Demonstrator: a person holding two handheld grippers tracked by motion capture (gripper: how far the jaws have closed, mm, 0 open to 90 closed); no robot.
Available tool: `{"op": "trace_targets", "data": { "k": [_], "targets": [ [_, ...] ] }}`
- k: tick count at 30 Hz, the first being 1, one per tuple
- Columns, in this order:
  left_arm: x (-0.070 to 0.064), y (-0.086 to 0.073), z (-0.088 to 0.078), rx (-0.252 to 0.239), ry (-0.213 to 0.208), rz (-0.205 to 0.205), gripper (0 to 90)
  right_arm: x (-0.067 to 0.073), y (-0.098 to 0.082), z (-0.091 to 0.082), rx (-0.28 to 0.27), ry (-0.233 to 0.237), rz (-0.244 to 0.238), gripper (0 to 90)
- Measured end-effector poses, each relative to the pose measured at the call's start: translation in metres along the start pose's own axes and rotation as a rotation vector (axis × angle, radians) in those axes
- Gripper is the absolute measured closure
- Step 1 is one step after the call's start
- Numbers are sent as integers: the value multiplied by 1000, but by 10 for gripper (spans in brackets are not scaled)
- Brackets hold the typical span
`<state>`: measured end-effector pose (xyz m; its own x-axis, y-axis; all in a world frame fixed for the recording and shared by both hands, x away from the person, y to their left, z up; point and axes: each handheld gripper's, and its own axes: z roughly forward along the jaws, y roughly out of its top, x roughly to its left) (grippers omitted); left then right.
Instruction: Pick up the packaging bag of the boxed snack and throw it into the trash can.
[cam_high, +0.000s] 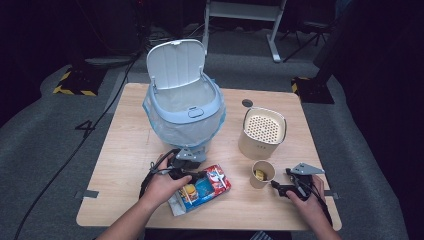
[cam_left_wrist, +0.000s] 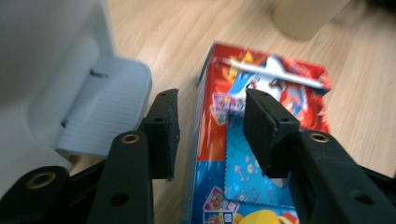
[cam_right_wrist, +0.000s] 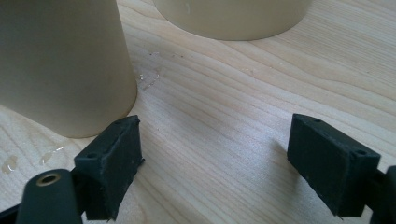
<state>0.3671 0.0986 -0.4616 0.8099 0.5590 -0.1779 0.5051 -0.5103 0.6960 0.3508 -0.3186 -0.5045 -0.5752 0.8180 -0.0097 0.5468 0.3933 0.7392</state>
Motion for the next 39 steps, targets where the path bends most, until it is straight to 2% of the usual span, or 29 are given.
{"op": "trace_targets", "data": {
  "k": [4, 8, 12, 22, 29, 35, 39],
  "targets": [
    [0, 0, 6, 59, -5, -4, 575, 0, 0, 0, 0, 0, 0, 178],
    [0, 0, 9, 85, -5, -2, 592, 0, 0, 0, 0, 2, -3, 178],
    [0, 1, 10, 93, -8, -4, 636, 0, 0, 0, 0, 2, -2, 178],
    [-2, 3, 7, 112, 28, 37, 717, 0, 0, 0, 0, 2, -2, 178],
    [-6, 6, -4, 69, 30, 45, 720, 0, 0, 0, 0, 2, -3, 178],
    [-11, 16, -22, -25, 40, 63, 723, 0, 0, 0, 0, 2, -2, 178],
    [-13, 22, -33, -92, 66, 78, 721, 0, 0, 0, 0, 2, -2, 178]
  ]
}}
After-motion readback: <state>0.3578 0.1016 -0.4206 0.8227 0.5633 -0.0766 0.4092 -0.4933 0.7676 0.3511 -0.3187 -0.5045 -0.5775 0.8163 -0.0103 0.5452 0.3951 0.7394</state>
